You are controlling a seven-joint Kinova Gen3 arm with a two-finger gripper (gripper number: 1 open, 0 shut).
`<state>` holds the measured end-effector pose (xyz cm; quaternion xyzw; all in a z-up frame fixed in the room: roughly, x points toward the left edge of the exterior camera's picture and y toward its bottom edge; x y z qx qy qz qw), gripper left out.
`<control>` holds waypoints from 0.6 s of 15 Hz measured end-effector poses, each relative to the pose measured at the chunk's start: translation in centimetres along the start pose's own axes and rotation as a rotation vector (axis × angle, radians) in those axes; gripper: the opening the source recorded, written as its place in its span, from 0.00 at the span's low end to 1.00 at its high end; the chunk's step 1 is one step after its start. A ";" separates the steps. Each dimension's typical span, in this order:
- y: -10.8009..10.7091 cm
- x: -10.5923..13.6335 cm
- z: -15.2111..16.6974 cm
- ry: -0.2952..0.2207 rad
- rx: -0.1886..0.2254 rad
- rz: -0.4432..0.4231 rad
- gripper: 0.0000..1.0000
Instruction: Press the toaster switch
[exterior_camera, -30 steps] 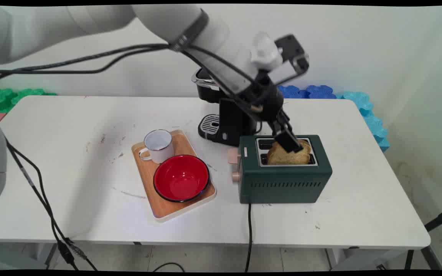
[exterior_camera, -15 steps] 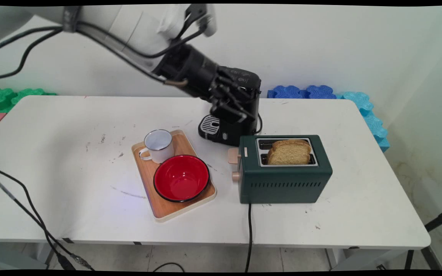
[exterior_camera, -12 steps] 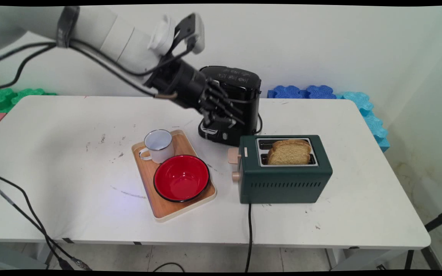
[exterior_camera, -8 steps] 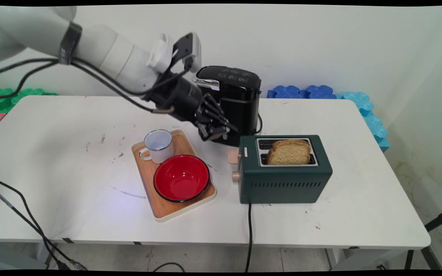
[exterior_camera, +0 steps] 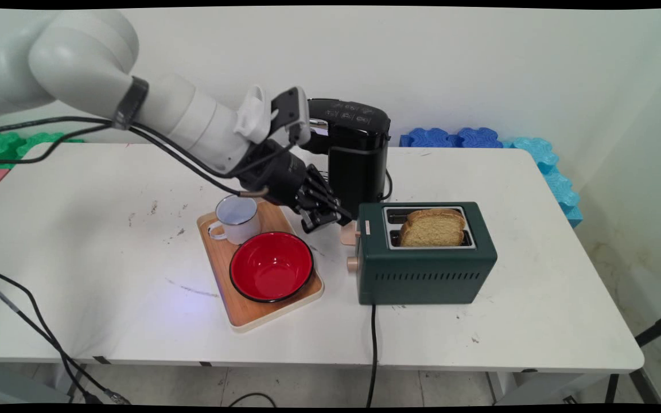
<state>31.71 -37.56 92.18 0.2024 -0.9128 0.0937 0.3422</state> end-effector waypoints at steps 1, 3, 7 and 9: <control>0.0 -0.2 0.4 -0.007 0.002 -0.001 0.00; -0.1 -0.4 0.9 -0.014 0.007 -0.003 0.00; -0.1 -0.9 2.0 -0.028 0.012 -0.010 0.00; -0.1 -1.1 2.5 -0.032 0.013 -0.014 0.00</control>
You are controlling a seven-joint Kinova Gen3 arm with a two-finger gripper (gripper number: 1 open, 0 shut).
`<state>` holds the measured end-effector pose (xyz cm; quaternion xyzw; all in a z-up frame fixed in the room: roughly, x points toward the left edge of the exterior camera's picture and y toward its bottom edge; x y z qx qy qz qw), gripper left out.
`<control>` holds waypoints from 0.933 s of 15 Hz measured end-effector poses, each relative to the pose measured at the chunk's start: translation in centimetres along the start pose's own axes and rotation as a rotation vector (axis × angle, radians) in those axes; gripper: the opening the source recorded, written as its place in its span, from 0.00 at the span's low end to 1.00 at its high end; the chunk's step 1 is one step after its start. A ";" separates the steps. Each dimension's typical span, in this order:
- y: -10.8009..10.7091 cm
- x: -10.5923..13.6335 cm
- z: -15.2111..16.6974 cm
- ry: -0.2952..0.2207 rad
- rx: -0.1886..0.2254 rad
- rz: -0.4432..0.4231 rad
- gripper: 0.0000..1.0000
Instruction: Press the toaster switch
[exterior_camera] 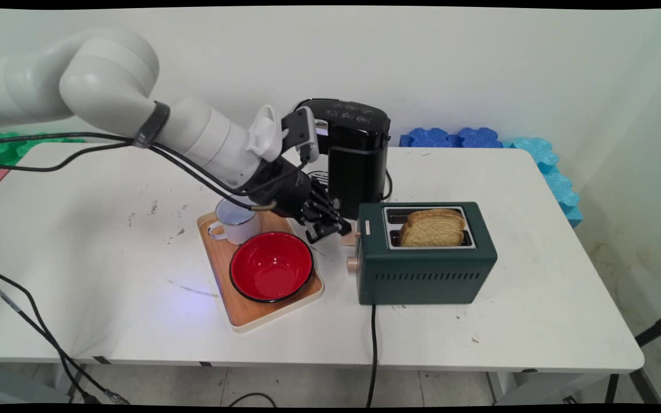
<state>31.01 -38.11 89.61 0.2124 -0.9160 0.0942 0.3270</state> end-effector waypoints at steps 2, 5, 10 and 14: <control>0.0 -0.1 0.3 -0.002 -0.001 -0.002 0.00; 0.1 -0.3 0.9 -0.002 -0.004 -0.003 0.00; 0.1 -0.7 1.7 -0.002 -0.010 -0.002 0.00; 0.1 -1.2 2.3 -0.003 -0.014 0.001 0.00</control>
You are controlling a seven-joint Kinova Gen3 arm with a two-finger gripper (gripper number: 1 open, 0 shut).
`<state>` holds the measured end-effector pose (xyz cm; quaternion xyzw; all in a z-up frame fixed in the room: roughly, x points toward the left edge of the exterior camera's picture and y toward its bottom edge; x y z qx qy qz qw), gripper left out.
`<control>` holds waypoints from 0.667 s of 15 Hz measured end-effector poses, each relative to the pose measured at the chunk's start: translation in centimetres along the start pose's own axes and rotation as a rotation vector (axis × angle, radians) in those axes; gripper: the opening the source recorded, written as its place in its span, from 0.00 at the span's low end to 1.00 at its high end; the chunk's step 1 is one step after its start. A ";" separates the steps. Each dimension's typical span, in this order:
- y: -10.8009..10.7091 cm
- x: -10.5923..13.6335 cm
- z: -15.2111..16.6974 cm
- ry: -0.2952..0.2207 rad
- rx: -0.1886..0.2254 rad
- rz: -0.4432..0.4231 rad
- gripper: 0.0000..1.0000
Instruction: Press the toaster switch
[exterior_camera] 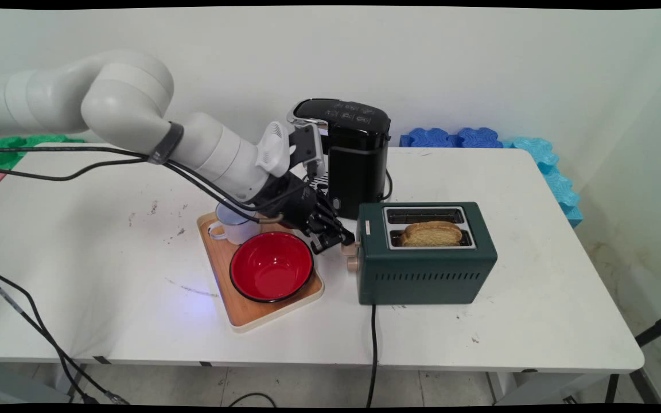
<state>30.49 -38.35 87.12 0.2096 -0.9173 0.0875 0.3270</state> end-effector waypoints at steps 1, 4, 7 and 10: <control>0.0 -0.1 0.2 -0.001 -0.001 0.001 0.00; 0.0 -0.6 0.7 -0.002 -0.005 0.005 0.00; 0.1 -0.9 1.1 -0.002 -0.010 0.009 0.00; 0.2 -1.2 1.4 -0.003 -0.015 0.012 0.00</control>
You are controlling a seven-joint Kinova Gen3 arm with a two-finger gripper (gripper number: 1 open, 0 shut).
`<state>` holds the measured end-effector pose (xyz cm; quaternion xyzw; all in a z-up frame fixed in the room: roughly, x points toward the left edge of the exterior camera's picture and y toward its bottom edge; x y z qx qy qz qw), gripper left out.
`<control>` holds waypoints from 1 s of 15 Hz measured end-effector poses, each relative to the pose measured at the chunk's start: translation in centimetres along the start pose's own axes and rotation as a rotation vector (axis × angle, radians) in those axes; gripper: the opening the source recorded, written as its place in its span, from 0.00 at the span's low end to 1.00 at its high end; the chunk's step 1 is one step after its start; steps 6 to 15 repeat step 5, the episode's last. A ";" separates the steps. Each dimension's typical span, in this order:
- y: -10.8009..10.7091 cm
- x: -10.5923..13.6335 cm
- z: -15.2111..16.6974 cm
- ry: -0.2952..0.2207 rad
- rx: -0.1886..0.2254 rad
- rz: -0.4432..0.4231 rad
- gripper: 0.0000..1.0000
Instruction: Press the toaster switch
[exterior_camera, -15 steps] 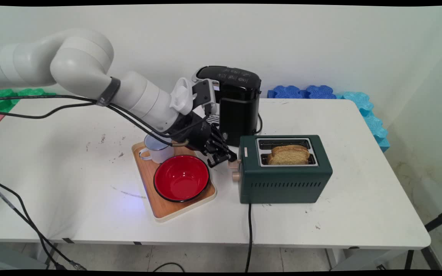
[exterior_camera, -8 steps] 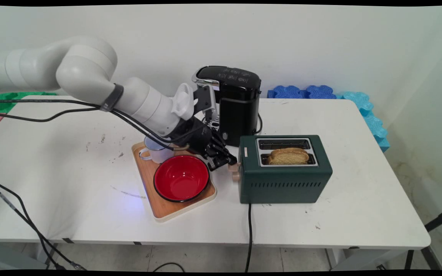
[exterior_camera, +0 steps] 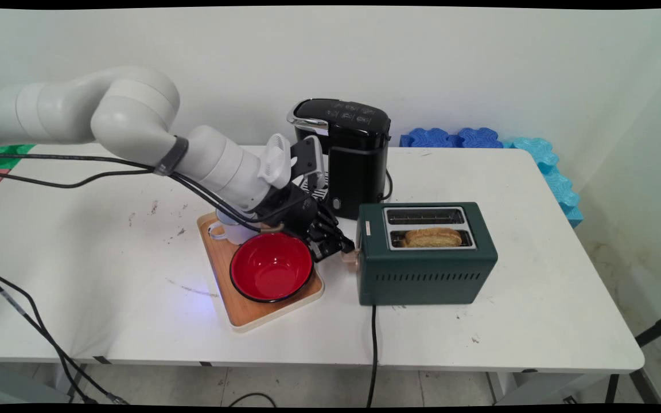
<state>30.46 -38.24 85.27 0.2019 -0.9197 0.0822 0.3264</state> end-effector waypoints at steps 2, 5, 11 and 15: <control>0.0 -0.1 0.1 0.000 -0.002 0.002 0.00; 0.0 -0.4 0.3 0.002 -0.004 0.006 0.00; 0.0 -0.4 0.3 0.002 -0.004 0.006 0.00; 0.0 -0.4 0.3 0.002 -0.004 0.006 0.00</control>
